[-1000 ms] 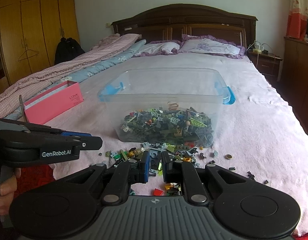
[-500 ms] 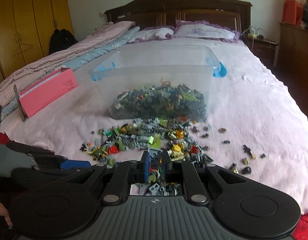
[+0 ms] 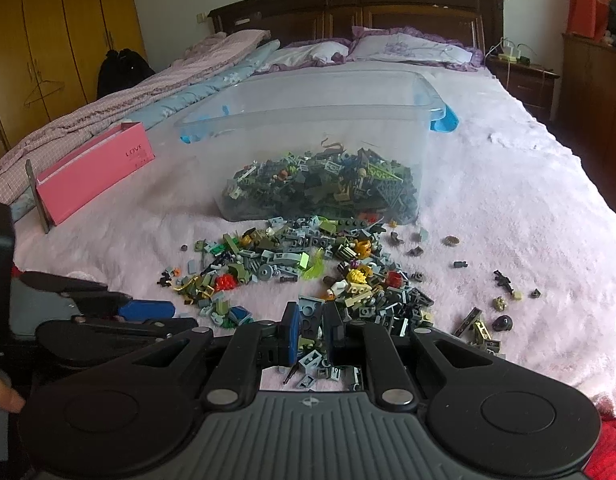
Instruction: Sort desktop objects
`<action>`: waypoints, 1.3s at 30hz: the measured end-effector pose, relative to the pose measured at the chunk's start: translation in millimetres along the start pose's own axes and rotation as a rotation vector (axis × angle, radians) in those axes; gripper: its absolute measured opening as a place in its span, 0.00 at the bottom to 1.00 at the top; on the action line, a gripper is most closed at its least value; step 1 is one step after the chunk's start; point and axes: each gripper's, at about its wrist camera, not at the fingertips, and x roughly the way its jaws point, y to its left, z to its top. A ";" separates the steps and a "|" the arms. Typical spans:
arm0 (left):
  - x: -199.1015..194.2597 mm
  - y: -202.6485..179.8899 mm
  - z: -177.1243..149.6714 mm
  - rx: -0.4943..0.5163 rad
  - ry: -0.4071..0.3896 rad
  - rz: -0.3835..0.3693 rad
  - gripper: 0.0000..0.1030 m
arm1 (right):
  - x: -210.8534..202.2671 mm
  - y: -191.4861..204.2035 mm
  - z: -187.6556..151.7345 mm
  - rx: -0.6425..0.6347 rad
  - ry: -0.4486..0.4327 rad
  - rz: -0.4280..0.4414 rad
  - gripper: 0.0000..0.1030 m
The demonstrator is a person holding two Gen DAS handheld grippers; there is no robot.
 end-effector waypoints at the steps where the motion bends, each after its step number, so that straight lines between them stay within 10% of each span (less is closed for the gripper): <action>1: 3.6 0.4 -0.4 0.003 0.009 -0.004 0.28 | 0.1 -0.3 0.0 0.001 0.001 -0.001 0.13; 39: -60.5 -10.4 66.1 -0.089 -0.190 -0.001 0.17 | -12.5 5.1 28.6 -0.042 -0.081 0.004 0.13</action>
